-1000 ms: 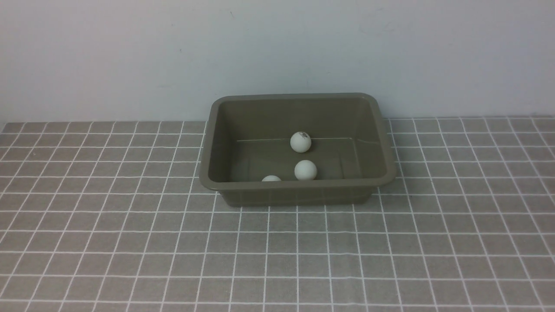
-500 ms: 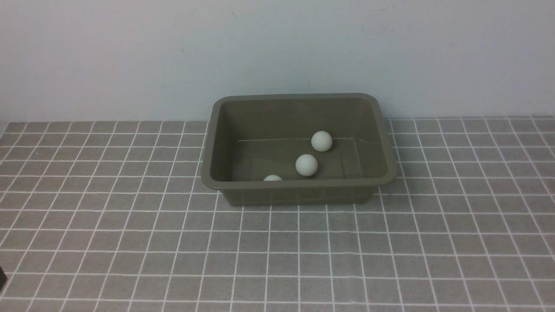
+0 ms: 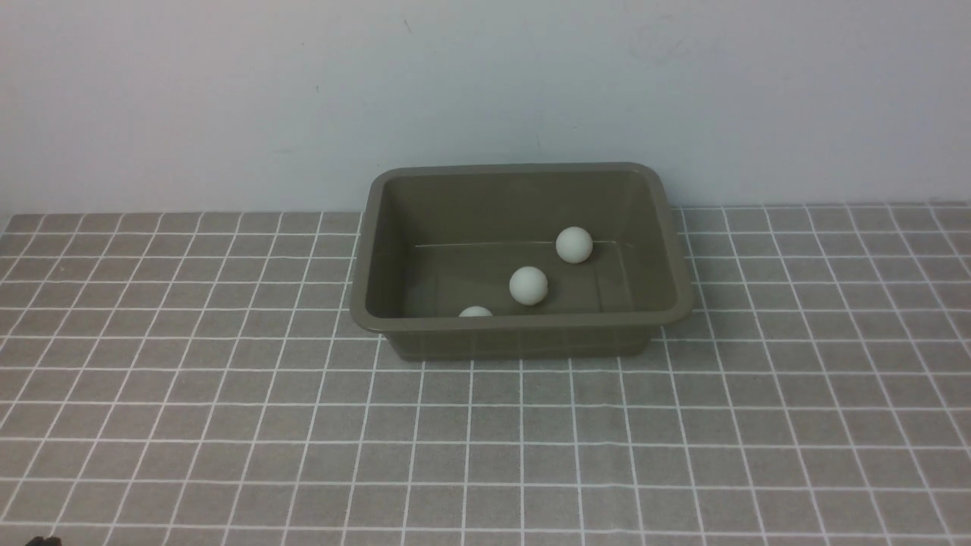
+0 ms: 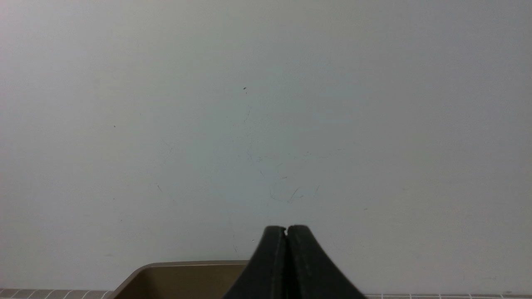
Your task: Put the table tennis balls into the box on the grey coffee tablecloth.
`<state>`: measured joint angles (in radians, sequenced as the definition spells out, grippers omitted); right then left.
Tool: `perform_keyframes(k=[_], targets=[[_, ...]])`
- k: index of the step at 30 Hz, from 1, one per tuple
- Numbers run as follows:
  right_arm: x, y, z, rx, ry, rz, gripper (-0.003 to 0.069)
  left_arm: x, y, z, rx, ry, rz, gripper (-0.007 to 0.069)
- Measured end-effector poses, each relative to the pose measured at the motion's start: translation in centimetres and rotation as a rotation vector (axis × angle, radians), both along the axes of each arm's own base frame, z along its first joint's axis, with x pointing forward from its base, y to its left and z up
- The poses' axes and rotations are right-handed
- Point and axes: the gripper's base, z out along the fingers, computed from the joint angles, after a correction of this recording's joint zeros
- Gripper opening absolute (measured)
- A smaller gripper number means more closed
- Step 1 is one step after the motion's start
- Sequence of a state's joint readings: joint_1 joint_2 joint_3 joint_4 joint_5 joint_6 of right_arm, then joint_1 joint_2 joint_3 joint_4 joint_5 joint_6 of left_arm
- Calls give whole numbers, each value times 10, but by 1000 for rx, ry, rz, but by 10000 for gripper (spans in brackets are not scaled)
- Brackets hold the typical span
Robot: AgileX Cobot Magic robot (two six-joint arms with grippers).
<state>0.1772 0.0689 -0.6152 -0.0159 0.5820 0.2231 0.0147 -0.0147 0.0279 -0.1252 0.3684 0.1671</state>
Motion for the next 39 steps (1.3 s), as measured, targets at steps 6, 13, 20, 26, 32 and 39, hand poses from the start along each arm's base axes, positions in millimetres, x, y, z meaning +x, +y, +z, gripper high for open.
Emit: perform_keyframes(k=[6,13,20,26,32,39], targets=[[0,0,0,0,0,0,-15,0,0,0,-1,2,0,-5],[0,0,0,0,0,0,-15,0,0,0,-1,2,0,-5],[0,0,0,-8,-1,-5,-15,0,0,0,-1,2,0,-5],[12,1,-27,-39,57,-47,-15,0,0,0,-1,3,0,-5],[38,-1,-110,-70,243,-196,-15,0,0,0,-1,3,0,-5],[53,-4,-180,-73,386,-249,-15,0,0,0,-1,4,-1,-5]])
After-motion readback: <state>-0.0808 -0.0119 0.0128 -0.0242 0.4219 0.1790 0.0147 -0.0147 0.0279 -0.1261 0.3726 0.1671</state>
